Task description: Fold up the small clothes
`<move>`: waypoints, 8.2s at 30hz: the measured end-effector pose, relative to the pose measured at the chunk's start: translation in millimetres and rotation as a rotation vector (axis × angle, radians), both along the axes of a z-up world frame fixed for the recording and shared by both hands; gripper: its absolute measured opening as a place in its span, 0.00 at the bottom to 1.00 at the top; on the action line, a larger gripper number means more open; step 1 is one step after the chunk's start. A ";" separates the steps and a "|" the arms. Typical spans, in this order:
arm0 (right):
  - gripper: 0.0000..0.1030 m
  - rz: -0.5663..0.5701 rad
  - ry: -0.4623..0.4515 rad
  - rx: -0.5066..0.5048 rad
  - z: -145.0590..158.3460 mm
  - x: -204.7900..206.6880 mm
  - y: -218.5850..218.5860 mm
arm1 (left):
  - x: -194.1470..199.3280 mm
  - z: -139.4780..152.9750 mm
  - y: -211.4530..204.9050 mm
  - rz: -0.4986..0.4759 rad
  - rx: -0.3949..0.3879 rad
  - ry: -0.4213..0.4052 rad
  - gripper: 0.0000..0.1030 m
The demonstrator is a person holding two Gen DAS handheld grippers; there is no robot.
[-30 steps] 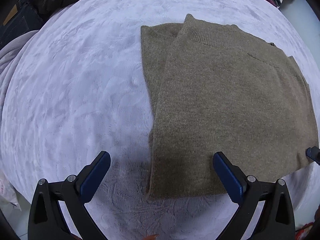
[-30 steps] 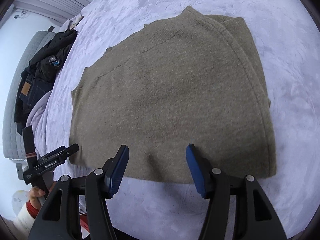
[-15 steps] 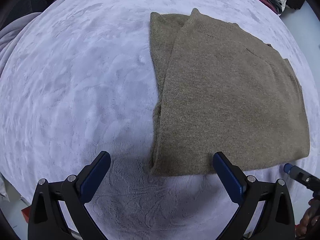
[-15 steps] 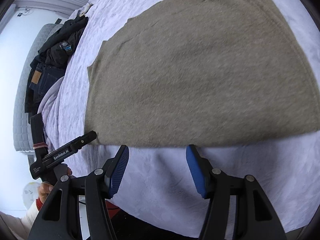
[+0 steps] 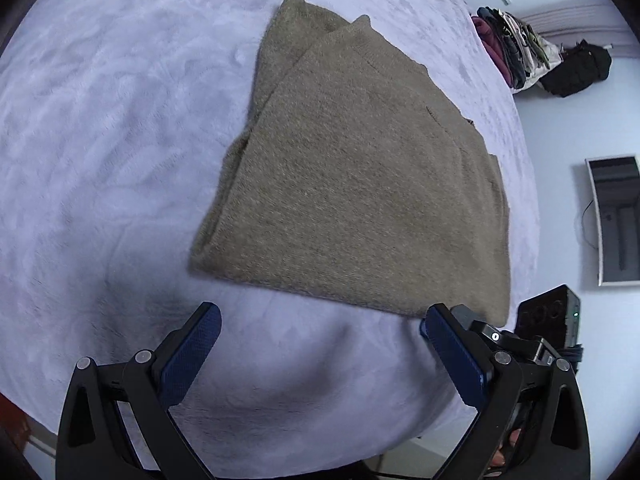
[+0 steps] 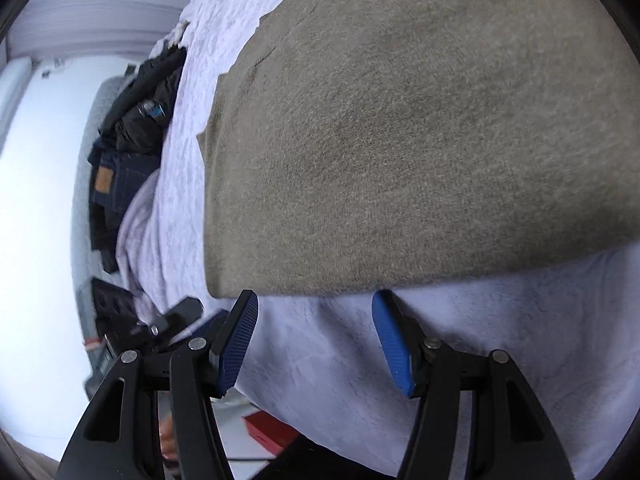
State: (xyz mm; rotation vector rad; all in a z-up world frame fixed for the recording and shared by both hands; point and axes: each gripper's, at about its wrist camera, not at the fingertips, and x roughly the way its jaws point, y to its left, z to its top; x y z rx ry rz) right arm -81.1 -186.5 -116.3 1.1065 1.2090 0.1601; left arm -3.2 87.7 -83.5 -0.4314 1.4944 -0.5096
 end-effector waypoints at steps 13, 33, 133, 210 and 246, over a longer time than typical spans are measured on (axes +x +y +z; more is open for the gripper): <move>0.18 -0.242 -0.096 0.301 -25.7 10.4 -24.1 | 15.3 -19.0 -21.3 0.160 -0.164 0.074 1.00; 0.21 0.073 -0.086 0.047 24.4 25.9 -22.8 | 37.3 16.9 -99.8 -0.078 0.458 -0.490 0.18; 0.44 -0.145 -0.086 -0.117 57.4 -95.3 -200.2 | -41.7 75.2 -269.7 -0.787 0.314 -0.784 0.63; 0.17 -0.177 -0.039 -0.330 64.7 -67.0 -197.8 | 48.6 24.2 -215.7 -0.390 0.416 -0.386 0.75; 0.65 0.071 -0.137 0.095 -11.5 45.5 -273.6 | 60.2 -35.3 -292.2 -0.634 -0.015 -0.106 1.00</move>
